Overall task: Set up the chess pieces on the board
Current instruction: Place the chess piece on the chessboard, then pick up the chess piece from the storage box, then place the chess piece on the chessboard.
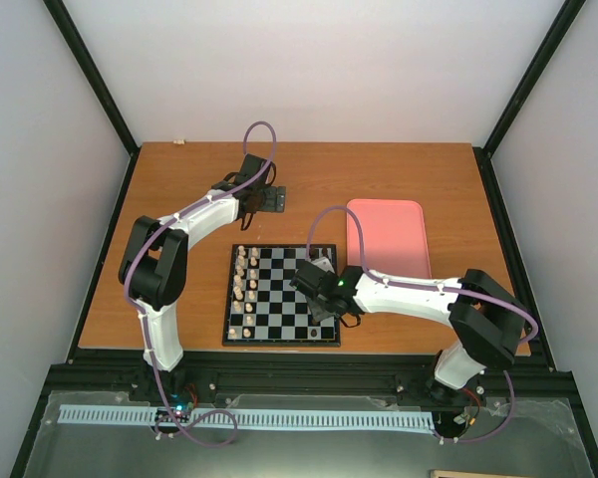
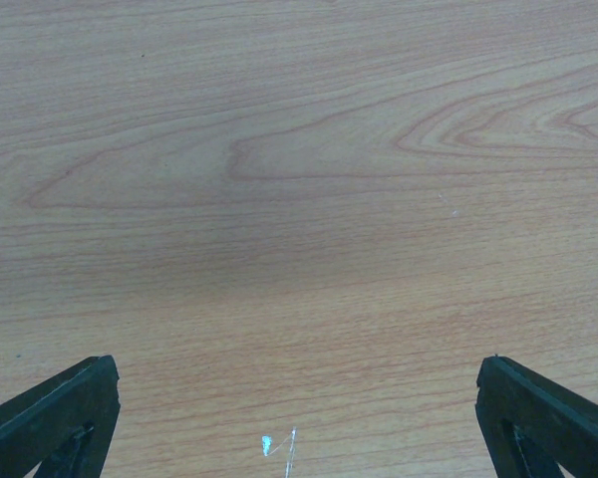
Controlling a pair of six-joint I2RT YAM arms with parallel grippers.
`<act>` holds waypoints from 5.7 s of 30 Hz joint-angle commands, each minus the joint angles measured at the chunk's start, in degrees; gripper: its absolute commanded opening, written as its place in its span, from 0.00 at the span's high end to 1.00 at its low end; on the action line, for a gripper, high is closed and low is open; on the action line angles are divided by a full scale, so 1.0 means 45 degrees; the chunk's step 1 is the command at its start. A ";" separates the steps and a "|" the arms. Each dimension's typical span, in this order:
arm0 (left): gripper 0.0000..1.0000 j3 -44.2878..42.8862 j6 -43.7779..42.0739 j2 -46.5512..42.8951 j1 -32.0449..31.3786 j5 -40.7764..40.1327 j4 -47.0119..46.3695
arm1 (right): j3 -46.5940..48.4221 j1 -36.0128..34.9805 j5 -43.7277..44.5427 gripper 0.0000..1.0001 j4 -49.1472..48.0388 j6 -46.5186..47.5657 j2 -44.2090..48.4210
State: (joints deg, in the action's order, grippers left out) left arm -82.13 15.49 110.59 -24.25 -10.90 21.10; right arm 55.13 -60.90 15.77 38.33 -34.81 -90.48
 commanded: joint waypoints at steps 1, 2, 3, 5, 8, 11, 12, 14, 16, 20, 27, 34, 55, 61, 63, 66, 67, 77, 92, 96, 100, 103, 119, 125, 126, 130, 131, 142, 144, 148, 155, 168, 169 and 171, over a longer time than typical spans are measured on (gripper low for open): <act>0.00 -0.0389 0.0126 -0.0064 0.0018 -0.0026 0.0090 | 0.0037 -0.0138 0.0323 0.90 0.0033 -0.0062 -0.0180; 0.00 -0.0393 0.0120 -0.0078 0.0018 -0.0055 0.0095 | 0.0034 -0.0138 0.0265 0.87 0.0052 -0.0059 -0.0135; 0.00 -0.0386 0.0126 -0.0082 0.0018 -0.0059 0.0086 | 0.0028 -0.0138 0.0222 0.83 0.0093 -0.0041 -0.0071; 0.00 -0.0385 0.0133 -0.0098 0.0018 -0.0069 0.0094 | -0.0004 -0.0136 0.0110 0.77 0.0106 0.0050 0.0081; 0.00 -0.0391 0.0133 -0.0113 0.0018 -0.0091 0.0115 | 0.0003 -0.0151 -0.0005 0.72 0.0163 0.0127 0.0316; 0.00 -0.0378 0.0130 -0.0158 0.0018 -0.0113 0.0132 | 0.0059 -0.0203 -0.0057 0.71 0.0304 0.0161 0.0605; 0.00 -0.0355 0.0116 -0.0187 0.0018 -0.0132 0.0120 | 0.0102 -0.0258 -0.0007 0.70 0.0432 0.0157 0.0740; 0.00 -0.0300 0.0113 -0.0281 0.0018 -0.0173 0.0103 | 0.0130 -0.0339 0.0157 0.68 0.0700 0.0105 0.1083; 0.00 -0.0278 0.0113 -0.0395 0.0018 -0.0240 0.0111 | 0.0051 -0.0362 0.0261 0.65 0.0945 0.0064 0.1492; 0.00 -0.0155 0.0103 -0.0937 0.0018 -0.0461 0.0206 | -0.0156 -0.0361 0.0582 0.60 0.1612 -0.0154 0.2433; 0.00 0.0792 0.0104 -0.2863 0.0018 -0.0877 -0.0009 | -0.0755 0.0232 0.2419 0.49 0.2489 -0.0980 0.3865; 0.00 0.1245 0.0111 -0.4043 0.0018 -0.1070 -0.0006 | -0.2303 0.4513 0.2242 0.46 0.1225 0.0210 0.5086; 0.00 0.1200 0.0176 -0.3913 0.0018 -0.0657 -0.0076 | -0.3806 0.9365 0.0869 0.51 -0.1004 0.1790 0.4168; 0.00 0.1180 0.0162 -0.3802 0.0018 -0.0710 -0.0093 | -0.3844 0.9827 0.0602 0.52 -0.1317 0.2028 0.3684; 0.00 0.1180 0.0165 -0.3802 0.0018 -0.0704 -0.0102 | -0.3783 0.9905 0.0536 0.53 -0.1359 0.2088 0.3527; 0.00 0.1180 0.0170 -0.3793 0.0017 -0.0728 -0.0112 | -0.3775 1.0086 0.0316 0.53 -0.1463 0.2210 0.3411; 0.00 0.1180 0.0160 -0.3786 0.0018 -0.0741 -0.0113 | -0.3758 1.0137 0.0247 0.54 -0.1493 0.2230 0.3351; 0.00 0.1219 0.0128 -0.3761 0.0018 -0.0857 -0.0139 | -0.3570 1.0360 -0.0203 0.64 -0.1598 0.2500 0.2647; 0.00 0.1142 0.0148 -0.3401 0.0020 -0.0894 -0.0188 | -0.3758 1.0353 -0.0746 0.93 -0.1755 0.2632 0.3255; 0.00 0.1103 0.0143 -0.3346 0.0020 -0.0923 -0.0131 | -0.3483 1.0158 -0.1080 0.97 -0.1489 0.2677 0.4032; 0.00 0.1091 0.0133 -0.3327 0.0029 -0.0960 -0.0132 | -0.2669 0.9011 -0.1322 0.97 -0.0605 0.2430 0.4703; 0.00 0.1066 0.0123 -0.3278 0.0018 -0.0982 -0.0100 | -0.1974 0.7265 -0.1362 0.97 0.0138 0.2033 0.4869; 0.00 0.1063 0.0140 -0.3266 0.0020 -0.0985 -0.0041 | 0.0322 0.0494 -0.1038 0.97 0.3454 0.0031 0.3252; 0.00 0.1006 0.0132 -0.3120 0.0018 -0.0946 -0.0069 | 0.0445 -0.0864 -0.0583 0.97 0.3295 -0.0691 0.2189; 0.00 0.1005 0.0133 -0.3111 0.0030 -0.0934 -0.0064 | 0.0451 -0.1010 -0.0459 0.97 0.3233 -0.0809 0.2058; 0.00 0.1038 0.0132 -0.3114 0.0018 -0.0935 -0.0110 | 0.0267 -0.1332 0.0040 0.97 0.2618 -0.1233 0.1784; 0.00 0.1055 0.0133 -0.3127 0.0020 -0.0930 -0.0108 | 0.0204 -0.1373 0.0200 0.97 0.2499 -0.1330 0.1707; 0.00 0.1075 0.0128 -0.3119 0.0022 -0.0952 -0.0130 | -0.0160 -0.1446 -0.0060 0.96 0.0995 -0.1389 0.0816; 0.00 0.1063 0.0123 -0.3095 0.0024 -0.0947 -0.0129 | -0.0189 -0.1446 -0.0007 0.96 0.0990 -0.1424 0.0795; 0.00 0.1069 0.0130 -0.3074 0.0023 -0.0967 -0.0135 | -0.0292 -0.1458 0.0128 0.96 0.0943 -0.1610 0.0772; 0.00 0.1073 0.0133 -0.3046 0.0014 -0.0926 -0.0143 | -0.0331 -0.1669 0.0615 0.96 0.0974 -0.1893 0.0536; 0.00 0.1045 0.0128 -0.3028 0.0019 -0.0878 -0.0124 | -0.0594 -0.1798 0.0745 0.96 0.0469 -0.2123 0.0371; 0.00 0.1044 0.0127 -0.3029 0.0020 -0.0879 -0.0130 | -0.0592 -0.1786 0.0765 0.96 0.0473 -0.2111 0.0334; 0.00 0.1058 0.0133 -0.3030 0.0020 -0.0880 -0.0127 | -0.0598 -0.1798 0.0870 0.96 0.0510 -0.2129 0.0260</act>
State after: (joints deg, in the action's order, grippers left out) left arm -76.01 15.53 96.27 -24.25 -14.94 21.23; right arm 53.08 -68.42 17.41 41.58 -42.96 -88.27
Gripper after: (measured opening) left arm 0.998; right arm 0.165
